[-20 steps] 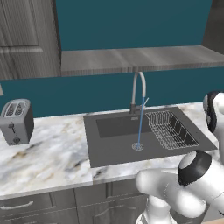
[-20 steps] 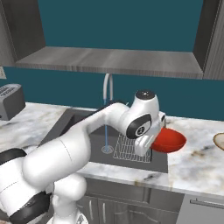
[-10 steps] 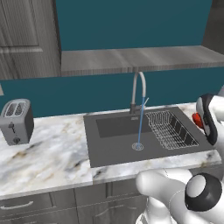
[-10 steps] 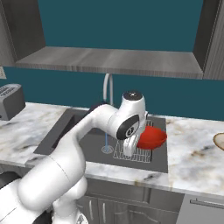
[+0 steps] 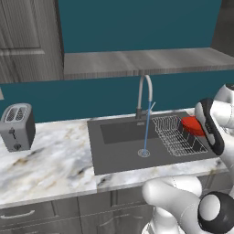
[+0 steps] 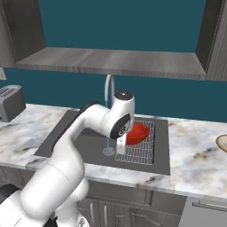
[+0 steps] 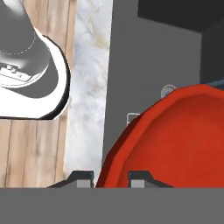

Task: Rinse each bowl for a few seconds and place them down in the sink or on the counter.

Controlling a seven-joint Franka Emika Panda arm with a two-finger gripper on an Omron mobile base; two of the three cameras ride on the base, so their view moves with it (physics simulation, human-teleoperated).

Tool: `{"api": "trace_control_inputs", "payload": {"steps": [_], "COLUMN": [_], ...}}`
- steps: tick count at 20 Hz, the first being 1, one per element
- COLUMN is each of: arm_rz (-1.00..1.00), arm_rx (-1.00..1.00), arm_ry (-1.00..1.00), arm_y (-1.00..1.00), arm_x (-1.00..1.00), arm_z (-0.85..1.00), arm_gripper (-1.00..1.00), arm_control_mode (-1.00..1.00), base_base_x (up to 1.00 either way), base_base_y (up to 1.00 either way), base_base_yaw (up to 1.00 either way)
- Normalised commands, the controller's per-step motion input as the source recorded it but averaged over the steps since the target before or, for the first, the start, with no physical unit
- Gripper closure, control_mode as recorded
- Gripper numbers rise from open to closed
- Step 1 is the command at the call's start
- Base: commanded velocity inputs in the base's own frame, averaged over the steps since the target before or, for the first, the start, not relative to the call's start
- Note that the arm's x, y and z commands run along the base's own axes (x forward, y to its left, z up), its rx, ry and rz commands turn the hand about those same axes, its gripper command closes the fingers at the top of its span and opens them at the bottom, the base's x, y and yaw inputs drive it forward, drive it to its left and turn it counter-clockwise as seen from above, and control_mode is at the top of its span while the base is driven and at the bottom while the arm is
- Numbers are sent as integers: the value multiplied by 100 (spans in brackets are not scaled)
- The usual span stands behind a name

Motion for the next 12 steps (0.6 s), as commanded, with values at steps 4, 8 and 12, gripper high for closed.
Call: {"api": "trace_control_inputs", "payload": {"steps": [4,8,12], "arm_rz": [24,23,20], "arm_rx": [1,3,6], "arm_ry": [0,0,0], "arm_y": [47,38,12], "arm_x": [30,35,41], "arm_z": [0,-7,-20], "arm_gripper": [100,100,100], "arm_control_mode": [-100,-100,-100], "base_base_x": [0,0,0], "base_base_y": [0,0,0], "base_base_yaw": [0,0,0]}}
